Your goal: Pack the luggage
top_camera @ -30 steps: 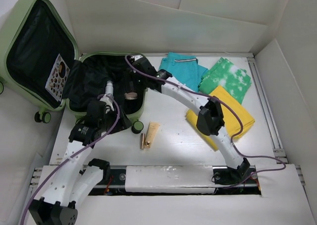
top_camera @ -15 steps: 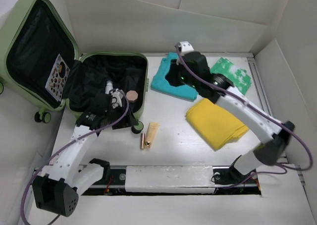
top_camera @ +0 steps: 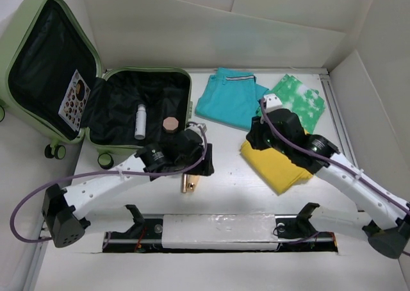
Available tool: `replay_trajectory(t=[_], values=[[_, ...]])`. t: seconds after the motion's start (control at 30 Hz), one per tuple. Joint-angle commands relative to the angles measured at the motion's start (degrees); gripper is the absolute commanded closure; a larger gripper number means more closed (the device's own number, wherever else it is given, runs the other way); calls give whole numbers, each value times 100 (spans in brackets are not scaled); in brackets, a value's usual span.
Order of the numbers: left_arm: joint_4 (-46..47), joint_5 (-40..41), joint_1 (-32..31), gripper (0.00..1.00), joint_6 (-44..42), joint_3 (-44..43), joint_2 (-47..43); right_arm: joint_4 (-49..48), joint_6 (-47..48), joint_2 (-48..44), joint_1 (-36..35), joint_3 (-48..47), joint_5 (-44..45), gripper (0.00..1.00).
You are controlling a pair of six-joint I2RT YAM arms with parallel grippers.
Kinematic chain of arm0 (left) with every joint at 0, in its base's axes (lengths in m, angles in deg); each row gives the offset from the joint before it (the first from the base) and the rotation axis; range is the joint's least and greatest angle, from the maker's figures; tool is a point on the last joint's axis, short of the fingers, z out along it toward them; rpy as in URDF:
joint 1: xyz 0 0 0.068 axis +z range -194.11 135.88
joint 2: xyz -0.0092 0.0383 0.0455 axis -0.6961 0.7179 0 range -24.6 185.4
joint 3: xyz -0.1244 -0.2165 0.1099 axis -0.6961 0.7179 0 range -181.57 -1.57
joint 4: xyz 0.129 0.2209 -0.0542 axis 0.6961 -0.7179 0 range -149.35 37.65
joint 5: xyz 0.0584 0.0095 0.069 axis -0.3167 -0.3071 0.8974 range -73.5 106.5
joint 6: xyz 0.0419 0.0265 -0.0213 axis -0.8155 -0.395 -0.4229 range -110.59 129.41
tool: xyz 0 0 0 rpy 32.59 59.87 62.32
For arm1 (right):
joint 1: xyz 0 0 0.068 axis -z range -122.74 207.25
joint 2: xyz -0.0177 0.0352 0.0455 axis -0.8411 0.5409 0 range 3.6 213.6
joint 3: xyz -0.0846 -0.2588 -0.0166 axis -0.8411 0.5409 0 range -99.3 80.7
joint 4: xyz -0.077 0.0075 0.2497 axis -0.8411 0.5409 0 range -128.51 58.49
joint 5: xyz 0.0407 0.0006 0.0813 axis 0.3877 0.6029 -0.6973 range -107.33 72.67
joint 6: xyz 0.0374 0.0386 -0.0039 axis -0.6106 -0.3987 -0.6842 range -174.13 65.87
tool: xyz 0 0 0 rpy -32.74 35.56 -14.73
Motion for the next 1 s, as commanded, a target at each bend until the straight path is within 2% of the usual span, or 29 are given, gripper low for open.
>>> replay_trajectory(t=[0.0,0.13,0.2,0.33,0.47,0.5,0.67,0.97], values=[[-468,624,-308,41,940,458,-124,14,-36,-459,-51,426,33,68],[-740,1081,-1204,41,1582,266,314,-363,-97,-855,-51,1374,-484,66],[-916,1292,-1485,41,1705,55,882,-591,-150,-934,-111,1570,-679,66],[-1145,1889,-1487,43,1959,-78,1545,-593,-150,-883,-244,1676,-741,65],[-1233,2118,-1487,43,2338,-131,1485,-540,-98,-882,-244,1676,-741,65],[-1164,2119,-1487,41,2391,-131,1484,-540,-97,-882,-244,1676,-741,65],[-707,2006,-882,39,2111,238,1343,-488,-97,-1066,-244,1808,-741,65],[-354,1943,-538,39,1741,441,1686,-312,-97,-1119,-244,1808,-750,65]])
